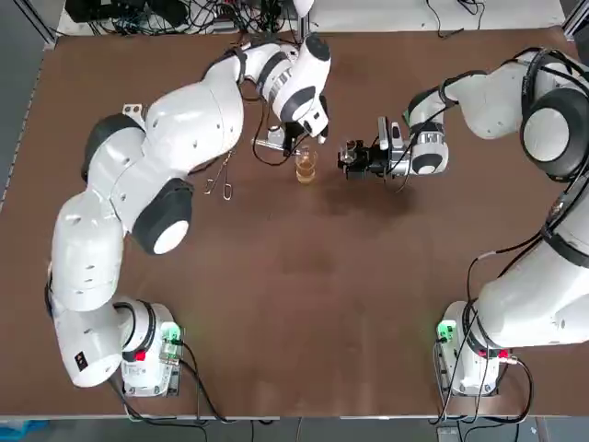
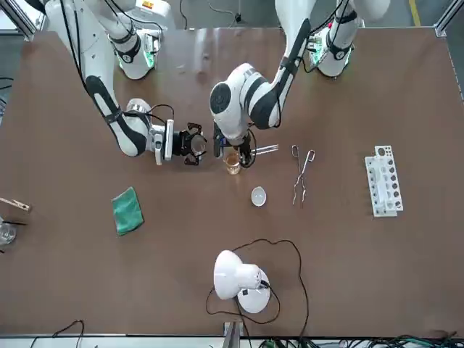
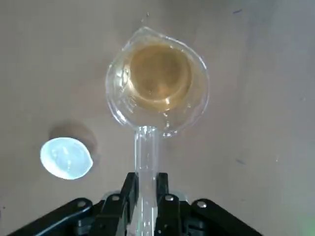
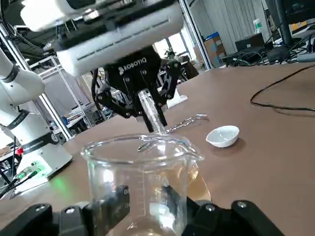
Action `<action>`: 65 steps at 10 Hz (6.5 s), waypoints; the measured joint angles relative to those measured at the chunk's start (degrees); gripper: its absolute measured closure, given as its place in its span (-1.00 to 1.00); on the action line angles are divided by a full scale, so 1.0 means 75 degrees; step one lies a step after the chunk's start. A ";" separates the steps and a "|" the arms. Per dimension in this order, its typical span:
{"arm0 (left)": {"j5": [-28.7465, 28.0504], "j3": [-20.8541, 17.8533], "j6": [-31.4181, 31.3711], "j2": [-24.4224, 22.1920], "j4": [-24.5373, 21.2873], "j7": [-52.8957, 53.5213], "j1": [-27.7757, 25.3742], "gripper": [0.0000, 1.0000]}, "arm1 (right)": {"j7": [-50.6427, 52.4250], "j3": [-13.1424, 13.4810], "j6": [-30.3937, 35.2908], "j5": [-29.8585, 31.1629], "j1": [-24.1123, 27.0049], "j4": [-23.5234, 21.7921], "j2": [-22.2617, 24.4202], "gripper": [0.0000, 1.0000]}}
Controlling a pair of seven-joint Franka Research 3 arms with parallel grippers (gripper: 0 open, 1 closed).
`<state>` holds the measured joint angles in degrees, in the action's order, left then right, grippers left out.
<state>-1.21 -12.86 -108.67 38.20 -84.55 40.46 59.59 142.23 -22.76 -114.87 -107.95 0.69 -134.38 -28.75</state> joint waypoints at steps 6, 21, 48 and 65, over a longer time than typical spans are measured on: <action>0.0511 -0.0063 0.0809 -0.0281 0.0741 0.0008 -0.0462 0.58 | -0.0027 0.0000 0.0127 0.0000 -0.0019 0.0001 0.0000 0.23; 0.6486 0.0020 0.2399 -0.1981 -0.0411 0.8643 -0.7359 0.58 | -0.1970 -0.0543 0.0752 -0.1194 -0.0890 0.0288 -0.0013 0.23; 0.9230 0.0737 0.6459 0.1179 -0.0507 1.4368 -1.2451 0.58 | -0.5165 -0.0738 0.1104 -0.3897 -0.1980 0.0950 -0.0747 0.23; 0.8855 0.0747 0.6444 0.0644 -0.1343 1.4380 -1.2799 0.58 | -0.6377 -0.0687 0.1090 -0.4077 -0.2109 0.0949 -0.0866 0.23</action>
<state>65.20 -7.26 -60.34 43.03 -94.63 148.30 -36.40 94.40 -27.91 -106.69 -138.52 -15.12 -127.26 -35.25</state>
